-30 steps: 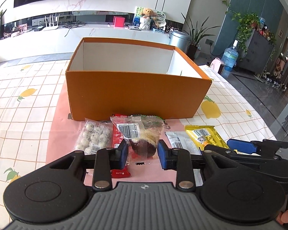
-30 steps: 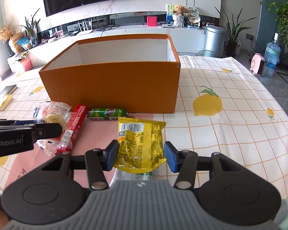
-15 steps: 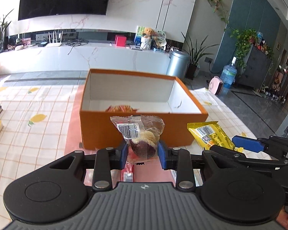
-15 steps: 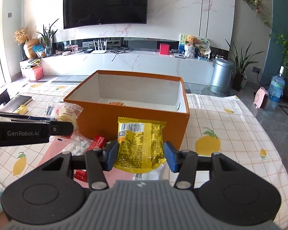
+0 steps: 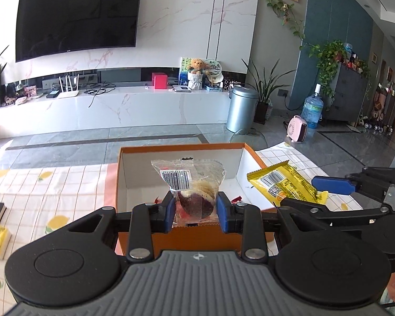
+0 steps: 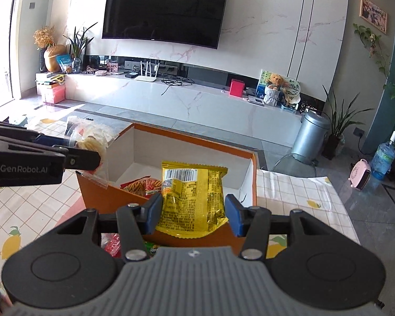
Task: Organize snacks
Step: 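Lift both held bags and carry them over the orange box, then lower both bags into the box, open both grippers and withdraw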
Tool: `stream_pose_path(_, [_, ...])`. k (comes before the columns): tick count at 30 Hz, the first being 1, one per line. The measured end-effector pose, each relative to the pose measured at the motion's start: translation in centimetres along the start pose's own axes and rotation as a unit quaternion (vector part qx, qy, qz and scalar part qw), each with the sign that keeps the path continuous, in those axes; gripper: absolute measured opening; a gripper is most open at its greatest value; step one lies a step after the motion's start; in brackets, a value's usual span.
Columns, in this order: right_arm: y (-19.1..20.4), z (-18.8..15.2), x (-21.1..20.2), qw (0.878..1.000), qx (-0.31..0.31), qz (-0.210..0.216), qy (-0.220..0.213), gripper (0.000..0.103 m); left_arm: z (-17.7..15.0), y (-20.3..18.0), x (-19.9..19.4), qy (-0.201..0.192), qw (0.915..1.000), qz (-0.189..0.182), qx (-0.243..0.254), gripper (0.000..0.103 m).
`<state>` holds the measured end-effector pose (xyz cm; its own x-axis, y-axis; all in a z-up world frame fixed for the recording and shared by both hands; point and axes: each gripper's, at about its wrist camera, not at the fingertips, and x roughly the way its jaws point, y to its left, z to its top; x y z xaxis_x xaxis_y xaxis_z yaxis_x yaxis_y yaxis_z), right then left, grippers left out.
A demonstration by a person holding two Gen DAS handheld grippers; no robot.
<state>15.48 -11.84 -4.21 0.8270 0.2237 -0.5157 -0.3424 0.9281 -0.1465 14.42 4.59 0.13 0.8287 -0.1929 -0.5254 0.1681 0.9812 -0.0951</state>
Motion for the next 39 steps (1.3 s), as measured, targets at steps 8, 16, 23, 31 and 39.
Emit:
stream_pose_path(8, [-0.7,1.7,4.3,0.999,-0.026,0.003,0.030,0.050,1.0,0.0,2.9,0.019,0.9995,0.002,0.024,0.036])
stream_pose_path(16, [-1.5,3.1,10.2,0.995,-0.029,0.020,0.094,0.050,1.6,0.9,6.7,0.061,0.9979,-0.002,0.021,0.036])
stream_pose_path(23, [-2.6,3.2,15.5,0.984,-0.020,0.044,0.172,0.050,1.1,2.6,10.3,0.120,0.9923,-0.025,-0.018,0.036])
stream_pose_path(31, [-3.3,2.4,20.2,0.965,-0.011,0.059,0.255,0.050,0.6,3.1,13.9,0.189,0.9808,-0.039,-0.031,0.036])
stream_pose_path(39, [-3.5,2.0,22.8,0.949,0.001,0.069,0.307,0.050,-0.3,3.5,16.0,0.242,0.9687,-0.037,-0.043,0.036])
